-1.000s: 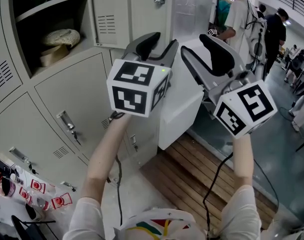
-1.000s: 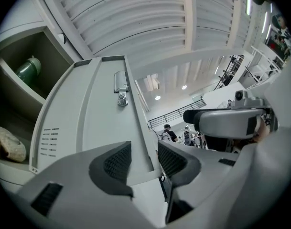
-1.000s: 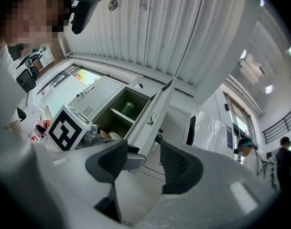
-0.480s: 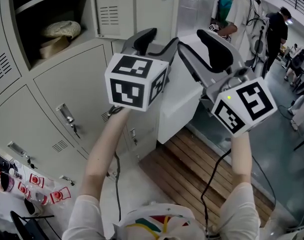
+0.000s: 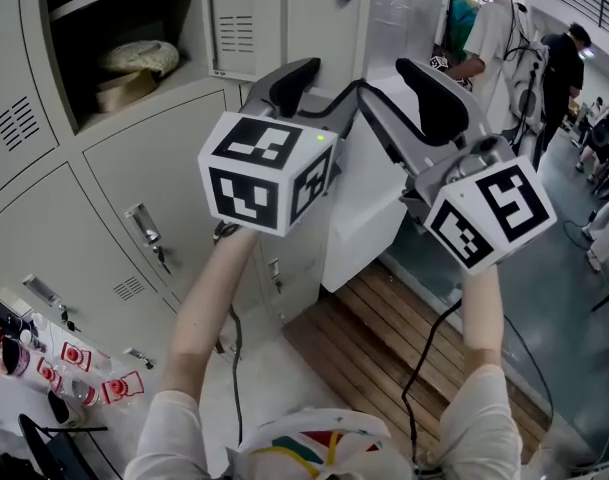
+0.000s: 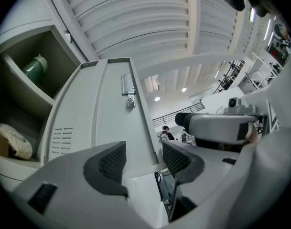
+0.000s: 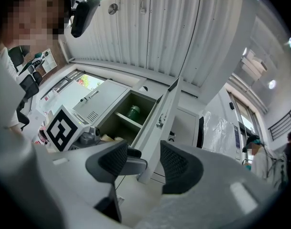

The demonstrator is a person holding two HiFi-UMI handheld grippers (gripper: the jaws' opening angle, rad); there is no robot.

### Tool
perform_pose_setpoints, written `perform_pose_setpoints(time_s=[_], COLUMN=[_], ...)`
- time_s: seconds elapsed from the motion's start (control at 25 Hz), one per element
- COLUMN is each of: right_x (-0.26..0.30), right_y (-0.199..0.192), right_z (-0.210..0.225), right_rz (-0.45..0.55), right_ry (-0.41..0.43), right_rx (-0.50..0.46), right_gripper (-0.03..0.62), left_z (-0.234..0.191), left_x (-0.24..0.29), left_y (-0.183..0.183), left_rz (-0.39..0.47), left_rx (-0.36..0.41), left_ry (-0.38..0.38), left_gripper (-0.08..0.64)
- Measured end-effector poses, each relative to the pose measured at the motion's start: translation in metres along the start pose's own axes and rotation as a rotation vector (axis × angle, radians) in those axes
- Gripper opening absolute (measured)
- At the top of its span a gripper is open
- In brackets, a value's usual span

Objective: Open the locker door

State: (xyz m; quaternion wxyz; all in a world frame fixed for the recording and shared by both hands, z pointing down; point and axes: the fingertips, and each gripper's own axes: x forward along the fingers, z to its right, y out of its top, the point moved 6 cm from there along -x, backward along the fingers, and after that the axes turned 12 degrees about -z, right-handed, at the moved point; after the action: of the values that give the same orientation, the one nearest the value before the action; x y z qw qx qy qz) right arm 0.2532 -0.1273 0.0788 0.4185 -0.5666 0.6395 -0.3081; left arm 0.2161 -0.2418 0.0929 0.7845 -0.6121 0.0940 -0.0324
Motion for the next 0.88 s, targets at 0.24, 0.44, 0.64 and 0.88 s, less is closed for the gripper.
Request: perform_pose_setpoints(time_s=[0.24, 0.44, 0.64, 0.88], right_x=[0.006, 0.015, 0.024, 0.044], right_y=[0.015, 0.031, 0.048, 0.062], right_z=[-0.011, -0.028, -0.047, -0.071], right_rz=[0.051, 0.099, 0.166, 0.227], right_ry=[0.026, 0.058, 0.093, 0.154], right_rx=[0.008, 0.015, 0.029, 0.082], right_gripper=[0.207, 0.187, 0.178, 0.132], left_z=[-0.012, -0.026, -0.042, -0.058], left_x=[-0.032, -0.06, -0.098, -0.15], left_y=[0.015, 0.018, 0.021, 0.026], left_rz=[0.051, 0.062, 0.08, 0.079], left_rx=[0.003, 0.02, 0.04, 0.109], left_ry=[0.039, 0.112, 0.259, 0.447], left_gripper=[0.225, 0.224, 0.159, 0.026])
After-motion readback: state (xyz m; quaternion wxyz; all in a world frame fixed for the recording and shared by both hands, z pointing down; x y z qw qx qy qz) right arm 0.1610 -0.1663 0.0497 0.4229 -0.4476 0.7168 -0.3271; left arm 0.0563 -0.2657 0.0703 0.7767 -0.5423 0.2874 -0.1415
